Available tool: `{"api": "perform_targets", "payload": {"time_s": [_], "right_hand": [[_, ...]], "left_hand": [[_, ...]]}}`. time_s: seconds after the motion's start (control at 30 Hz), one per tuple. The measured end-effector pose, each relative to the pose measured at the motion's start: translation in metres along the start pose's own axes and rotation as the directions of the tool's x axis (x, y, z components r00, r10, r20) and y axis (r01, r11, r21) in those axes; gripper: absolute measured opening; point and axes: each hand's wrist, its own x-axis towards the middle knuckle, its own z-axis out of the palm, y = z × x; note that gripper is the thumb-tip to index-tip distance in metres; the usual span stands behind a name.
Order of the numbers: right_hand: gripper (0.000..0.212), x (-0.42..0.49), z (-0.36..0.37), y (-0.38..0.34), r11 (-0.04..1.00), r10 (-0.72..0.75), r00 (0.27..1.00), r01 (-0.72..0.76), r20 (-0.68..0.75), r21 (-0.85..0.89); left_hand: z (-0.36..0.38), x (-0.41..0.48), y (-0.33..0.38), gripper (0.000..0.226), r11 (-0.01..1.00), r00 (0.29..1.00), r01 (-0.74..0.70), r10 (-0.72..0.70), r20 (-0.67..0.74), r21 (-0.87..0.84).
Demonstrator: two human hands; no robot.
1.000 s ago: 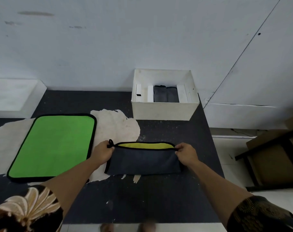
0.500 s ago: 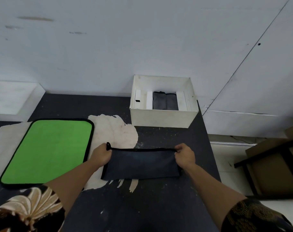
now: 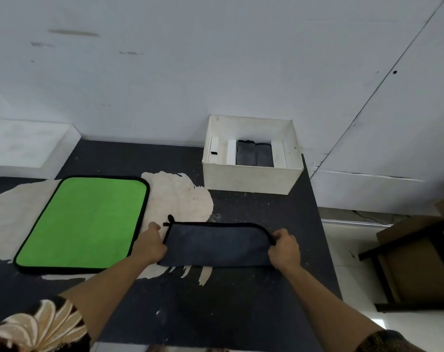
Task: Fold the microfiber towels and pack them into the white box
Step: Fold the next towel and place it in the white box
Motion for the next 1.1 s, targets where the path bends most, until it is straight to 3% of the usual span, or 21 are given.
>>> {"api": "perform_targets", "payload": {"time_s": [0.13,0.27,0.67,0.77,0.83,0.93,1.1], "right_hand": [[0.035,-0.016,0.003,0.002,1.000,0.023,0.998,-0.024,-0.050,-0.007],[0.045,-0.026,0.012,0.001,0.994,0.064,0.998,-0.065,-0.007,-0.083],[0.019,-0.023,0.009,-0.003,0.990,0.105,0.992,-0.098,0.063,-0.101],[0.013,-0.022,0.006,-0.008,0.994,0.100,0.992,-0.097,0.072,-0.048],[0.026,-0.021,0.004,-0.011,0.992,0.116,0.988,-0.120,0.097,0.028],[0.036,-0.020,0.004,-0.011,0.985,0.156,0.981,-0.163,0.118,0.051],[0.029,-0.016,0.006,-0.008,0.946,0.220,0.969,-0.240,0.110,0.218]], "left_hand": [[0.008,-0.015,-0.010,0.047,0.998,0.996,0.042,-0.045,-0.077,-0.040],[0.024,-0.030,-0.012,0.041,0.995,0.986,0.053,-0.066,-0.153,-0.087],[0.034,-0.039,-0.010,0.028,0.993,0.983,0.107,-0.114,-0.145,-0.053],[0.033,-0.039,-0.010,0.024,0.975,0.972,0.124,-0.157,-0.177,-0.186],[0.032,-0.039,-0.010,0.018,0.953,0.966,0.136,-0.188,-0.178,-0.270],[0.029,-0.037,-0.010,0.019,0.949,0.976,0.134,-0.176,-0.127,-0.285],[0.022,-0.034,-0.011,0.032,0.930,0.987,0.121,-0.151,-0.060,-0.346]]}}
